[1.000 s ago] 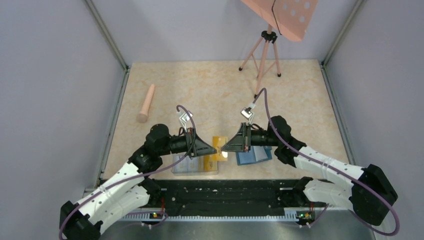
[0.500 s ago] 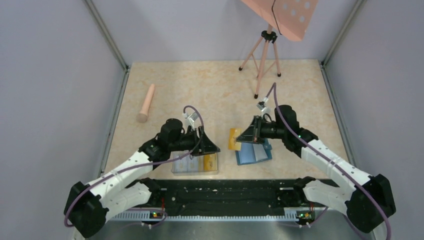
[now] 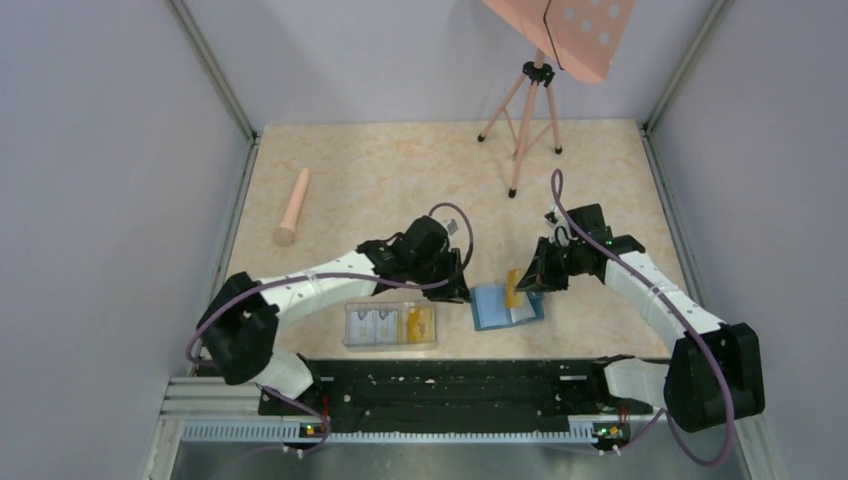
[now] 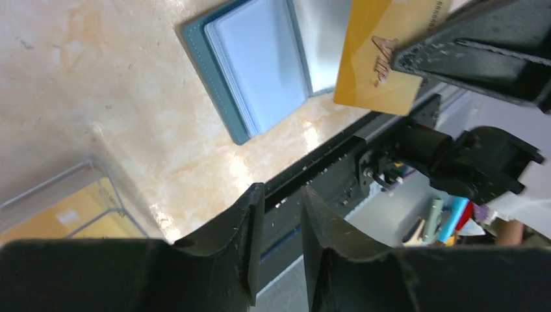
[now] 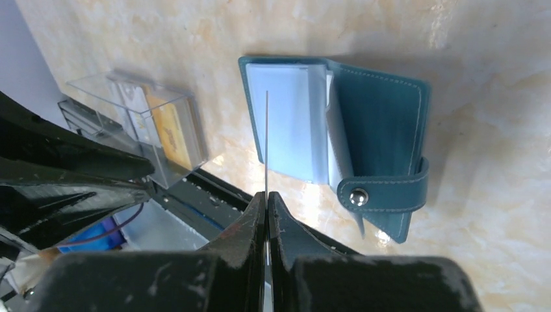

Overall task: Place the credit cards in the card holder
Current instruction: Insert the credit card into the card holder.

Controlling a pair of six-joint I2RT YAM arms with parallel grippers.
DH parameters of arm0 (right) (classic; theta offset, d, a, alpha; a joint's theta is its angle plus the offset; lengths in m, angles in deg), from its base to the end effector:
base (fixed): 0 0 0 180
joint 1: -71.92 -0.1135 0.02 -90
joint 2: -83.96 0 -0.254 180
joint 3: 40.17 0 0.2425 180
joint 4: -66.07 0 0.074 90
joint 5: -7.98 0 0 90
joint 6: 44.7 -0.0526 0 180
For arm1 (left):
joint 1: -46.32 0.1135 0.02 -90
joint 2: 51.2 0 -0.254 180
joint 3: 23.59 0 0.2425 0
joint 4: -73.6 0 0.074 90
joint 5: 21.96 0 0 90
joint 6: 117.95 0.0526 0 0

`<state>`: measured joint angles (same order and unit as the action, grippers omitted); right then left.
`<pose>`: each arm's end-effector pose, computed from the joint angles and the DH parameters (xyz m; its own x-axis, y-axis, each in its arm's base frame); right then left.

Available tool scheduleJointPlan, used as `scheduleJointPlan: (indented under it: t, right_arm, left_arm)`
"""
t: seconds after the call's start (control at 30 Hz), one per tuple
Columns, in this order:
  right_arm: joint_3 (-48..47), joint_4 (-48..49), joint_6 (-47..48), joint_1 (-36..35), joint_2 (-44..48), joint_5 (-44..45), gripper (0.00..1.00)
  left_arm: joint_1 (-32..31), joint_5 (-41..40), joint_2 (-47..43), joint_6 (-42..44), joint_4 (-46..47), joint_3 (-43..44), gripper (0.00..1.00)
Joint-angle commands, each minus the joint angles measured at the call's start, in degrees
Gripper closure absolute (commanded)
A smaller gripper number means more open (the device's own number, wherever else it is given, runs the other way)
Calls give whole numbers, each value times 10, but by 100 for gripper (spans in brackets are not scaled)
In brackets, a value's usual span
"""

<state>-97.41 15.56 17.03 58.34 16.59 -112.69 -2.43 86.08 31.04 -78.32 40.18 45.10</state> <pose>0.2070 0.0776 0.2014 -0.9569 0.1879 -0.2213 0.0093 0.7816 0.6238 0.1896 -0.2409 0.2177 -0.9653 -0.0099 -0.2609 0.1736 0.7218 -0.6699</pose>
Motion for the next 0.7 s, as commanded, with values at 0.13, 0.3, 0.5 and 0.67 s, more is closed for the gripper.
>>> scheduleJointPlan:
  t: [0.13, 0.3, 0.5, 0.67]
  right_arm:
    - [-45, -44, 72, 4, -56, 14, 100]
    - [-46, -50, 95, 4, -84, 22, 100]
    - [-37, -23, 115, 1, -91, 25, 100]
    - [-35, -23, 132, 1, -124, 34, 100]
  left_arm:
    - [-37, -93, 136, 11, -84, 114, 74]
    - [-39, -120, 175, 11, -116, 138, 83]
    - [-39, -116, 215, 21, -119, 150, 93]
    - [-39, -107, 233, 22, -105, 151, 94]
